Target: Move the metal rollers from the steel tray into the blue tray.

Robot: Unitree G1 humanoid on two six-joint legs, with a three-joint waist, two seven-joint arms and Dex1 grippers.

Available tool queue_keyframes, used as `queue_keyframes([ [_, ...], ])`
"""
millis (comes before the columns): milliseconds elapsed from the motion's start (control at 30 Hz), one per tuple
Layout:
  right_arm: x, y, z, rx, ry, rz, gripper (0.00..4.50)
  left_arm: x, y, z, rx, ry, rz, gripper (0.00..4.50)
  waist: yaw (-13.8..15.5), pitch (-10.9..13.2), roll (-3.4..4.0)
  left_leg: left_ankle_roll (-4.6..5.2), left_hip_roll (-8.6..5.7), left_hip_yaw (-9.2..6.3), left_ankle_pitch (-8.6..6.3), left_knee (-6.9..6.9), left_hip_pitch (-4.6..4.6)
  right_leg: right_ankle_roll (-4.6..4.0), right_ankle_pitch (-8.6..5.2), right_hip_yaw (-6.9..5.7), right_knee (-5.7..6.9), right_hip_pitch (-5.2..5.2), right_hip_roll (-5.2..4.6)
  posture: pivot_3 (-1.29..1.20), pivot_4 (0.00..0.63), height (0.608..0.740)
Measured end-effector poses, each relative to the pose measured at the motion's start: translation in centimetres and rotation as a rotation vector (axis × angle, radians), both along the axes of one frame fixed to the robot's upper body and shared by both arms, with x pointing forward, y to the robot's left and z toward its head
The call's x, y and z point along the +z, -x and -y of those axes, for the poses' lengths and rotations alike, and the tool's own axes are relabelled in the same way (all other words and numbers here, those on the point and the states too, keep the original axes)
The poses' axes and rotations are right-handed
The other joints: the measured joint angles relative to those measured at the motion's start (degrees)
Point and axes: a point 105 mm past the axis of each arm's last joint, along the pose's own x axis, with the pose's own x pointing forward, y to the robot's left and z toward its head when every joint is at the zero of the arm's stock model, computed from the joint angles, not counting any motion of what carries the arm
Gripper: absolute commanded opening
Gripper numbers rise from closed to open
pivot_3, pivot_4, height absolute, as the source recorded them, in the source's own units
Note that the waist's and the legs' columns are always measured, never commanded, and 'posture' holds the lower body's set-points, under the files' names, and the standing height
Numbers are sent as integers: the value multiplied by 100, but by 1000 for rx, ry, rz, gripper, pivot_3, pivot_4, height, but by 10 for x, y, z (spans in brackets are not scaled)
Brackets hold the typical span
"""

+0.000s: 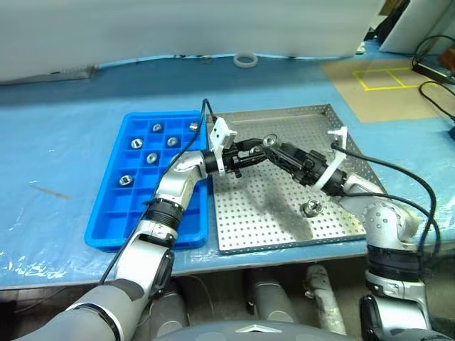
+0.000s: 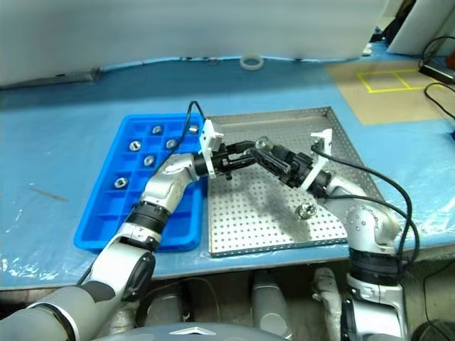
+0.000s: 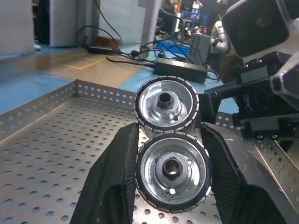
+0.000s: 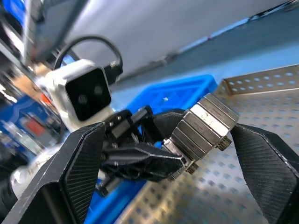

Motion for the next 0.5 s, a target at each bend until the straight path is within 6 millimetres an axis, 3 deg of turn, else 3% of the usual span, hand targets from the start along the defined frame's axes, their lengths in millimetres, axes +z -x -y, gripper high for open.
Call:
queue_keyframes([
  [67,2,-7,-4,-8,-39,-20,4500,1,2,0,9,8,17,1732,68,0,1,-3,1,0,2,-4,0,0,0,1,0,0,0,-352,150,740],
  [367,-2,-14,-7,-39,-58,-49,1544,3,5,1,12,-2,65,1732,330,1,2,-16,0,3,9,-23,8,0,0,6,0,-2,0,-348,150,740],
  [500,0,-16,-6,-48,-67,-38,1516,4,3,0,32,1,73,1732,319,1,3,-28,1,4,14,-30,17,0,0,8,6,-2,0,-324,150,740],
])
